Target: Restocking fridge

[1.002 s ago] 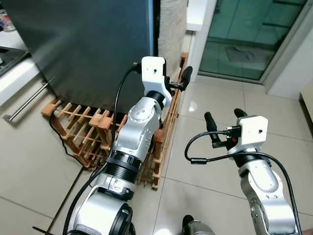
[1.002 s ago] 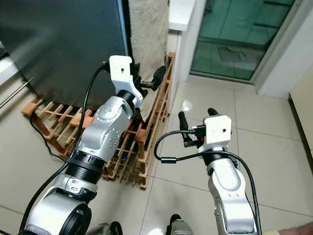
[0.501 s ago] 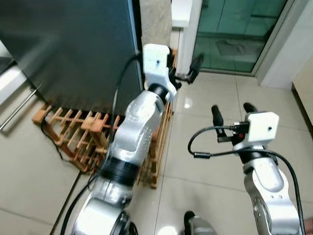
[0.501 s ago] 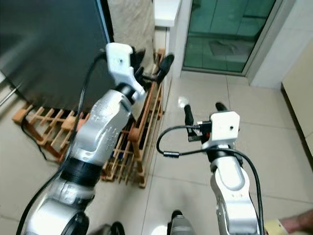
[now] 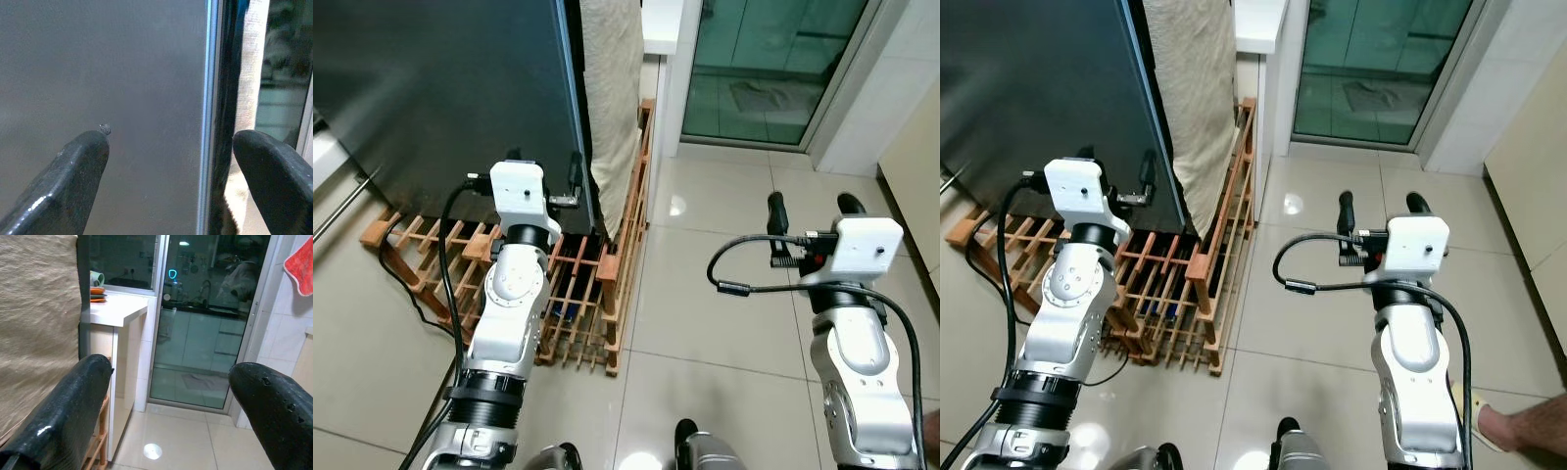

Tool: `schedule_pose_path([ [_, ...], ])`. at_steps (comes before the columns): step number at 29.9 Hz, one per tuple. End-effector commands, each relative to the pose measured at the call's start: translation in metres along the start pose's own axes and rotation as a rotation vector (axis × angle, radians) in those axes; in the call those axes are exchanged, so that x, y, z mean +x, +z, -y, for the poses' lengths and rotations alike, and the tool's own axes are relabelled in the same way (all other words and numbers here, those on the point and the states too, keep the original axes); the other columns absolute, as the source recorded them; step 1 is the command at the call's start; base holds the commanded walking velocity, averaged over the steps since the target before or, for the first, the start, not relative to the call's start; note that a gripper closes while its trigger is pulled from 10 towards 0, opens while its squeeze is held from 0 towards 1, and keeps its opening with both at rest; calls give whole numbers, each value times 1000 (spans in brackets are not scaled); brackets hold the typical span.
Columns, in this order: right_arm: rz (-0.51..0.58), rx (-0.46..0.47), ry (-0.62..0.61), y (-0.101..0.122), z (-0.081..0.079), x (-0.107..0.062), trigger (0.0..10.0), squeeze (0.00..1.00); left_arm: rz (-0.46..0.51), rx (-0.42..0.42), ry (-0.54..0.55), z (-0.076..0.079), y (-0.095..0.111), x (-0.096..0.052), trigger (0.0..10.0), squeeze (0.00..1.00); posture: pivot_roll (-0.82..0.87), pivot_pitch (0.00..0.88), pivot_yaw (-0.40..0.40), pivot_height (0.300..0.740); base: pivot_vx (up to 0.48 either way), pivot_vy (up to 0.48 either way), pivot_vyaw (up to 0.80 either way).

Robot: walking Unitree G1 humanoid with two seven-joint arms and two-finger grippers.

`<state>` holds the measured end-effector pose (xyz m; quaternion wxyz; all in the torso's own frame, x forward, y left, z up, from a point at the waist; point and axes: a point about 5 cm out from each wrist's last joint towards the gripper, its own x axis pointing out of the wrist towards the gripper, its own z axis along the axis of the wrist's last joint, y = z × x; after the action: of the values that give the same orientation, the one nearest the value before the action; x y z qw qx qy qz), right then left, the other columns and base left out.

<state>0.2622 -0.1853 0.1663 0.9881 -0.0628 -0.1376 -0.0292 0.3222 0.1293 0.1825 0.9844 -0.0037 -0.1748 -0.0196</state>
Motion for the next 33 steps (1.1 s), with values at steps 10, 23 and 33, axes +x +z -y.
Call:
schedule_pose_path([
  [10,2,-11,52,-5,-6,5,10000,192,34,-89,-131,40,14,4,10000,0,-166,81,10,732,0,-143,0],
  [23,-9,-19,49,-7,-5,4,10000,220,-112,-86,-51,31,-2,15,10000,0,-173,86,19,732,0,-273,183],
  [33,-26,-20,39,-10,-5,4,10000,188,-157,-110,-107,39,-6,19,10000,0,-169,77,23,732,0,0,159],
])
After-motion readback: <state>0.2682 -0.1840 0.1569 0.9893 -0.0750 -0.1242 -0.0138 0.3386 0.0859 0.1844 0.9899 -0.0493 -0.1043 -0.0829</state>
